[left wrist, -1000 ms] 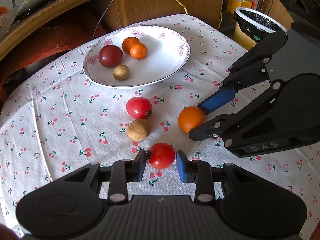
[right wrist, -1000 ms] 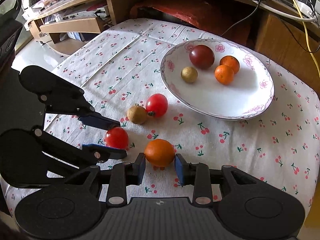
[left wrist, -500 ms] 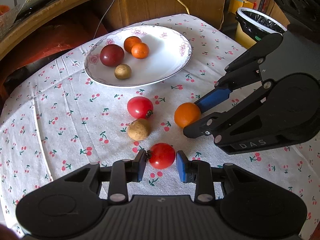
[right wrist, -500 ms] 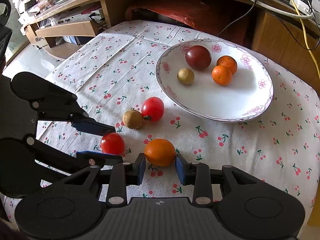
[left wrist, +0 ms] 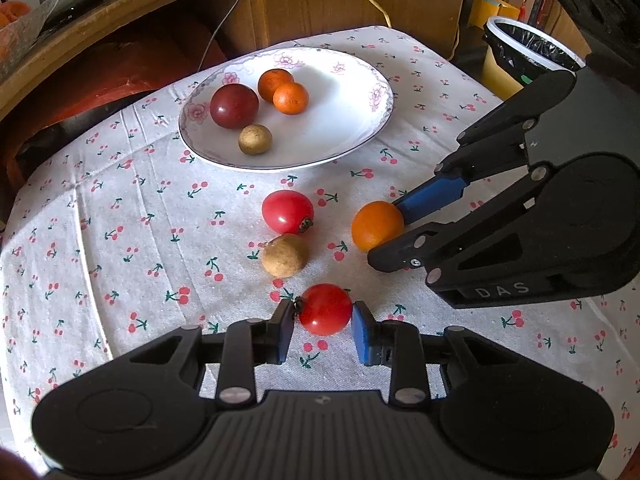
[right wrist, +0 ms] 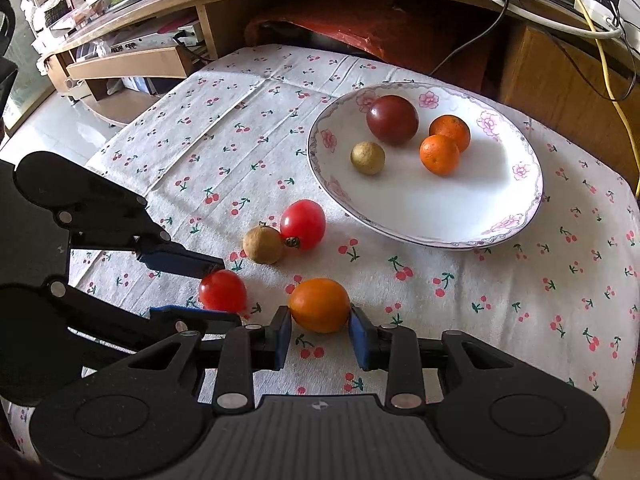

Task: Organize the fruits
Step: 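Carry the cherry tomato and tangerine in both grippers over the white bowl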

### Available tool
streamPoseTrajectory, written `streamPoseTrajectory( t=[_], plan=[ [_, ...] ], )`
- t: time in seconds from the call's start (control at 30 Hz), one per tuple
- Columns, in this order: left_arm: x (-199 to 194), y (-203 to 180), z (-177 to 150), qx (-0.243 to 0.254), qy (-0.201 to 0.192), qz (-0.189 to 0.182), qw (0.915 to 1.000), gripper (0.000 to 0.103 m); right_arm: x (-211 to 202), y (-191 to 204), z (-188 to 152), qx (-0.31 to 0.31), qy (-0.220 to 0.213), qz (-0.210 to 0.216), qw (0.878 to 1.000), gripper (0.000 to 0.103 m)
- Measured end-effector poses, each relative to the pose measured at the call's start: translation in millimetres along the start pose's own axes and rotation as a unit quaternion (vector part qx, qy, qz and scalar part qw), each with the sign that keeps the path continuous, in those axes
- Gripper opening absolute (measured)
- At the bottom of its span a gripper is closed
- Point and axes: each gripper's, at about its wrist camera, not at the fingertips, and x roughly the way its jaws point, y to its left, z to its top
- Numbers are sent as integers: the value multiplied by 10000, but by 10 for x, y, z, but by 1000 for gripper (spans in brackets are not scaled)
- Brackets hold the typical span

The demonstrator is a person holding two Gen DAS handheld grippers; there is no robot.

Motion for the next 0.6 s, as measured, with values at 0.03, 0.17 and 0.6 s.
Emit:
streamPoseTrajectory(
  t=[0.03,0.17,0.6],
  plan=[
    [-6,2,3,-3,-6,-4,10000,39,-7,-1,0,-2,1,2,10000,27],
    [-43,16,16,-38,-67,-10,10000,39,-28,5,3,8,-12,16,10000,27],
    [-129,44,220,-41,-313,110,9994,39,-184,-66,57,126,-231,-47,9996,27]
  ],
)
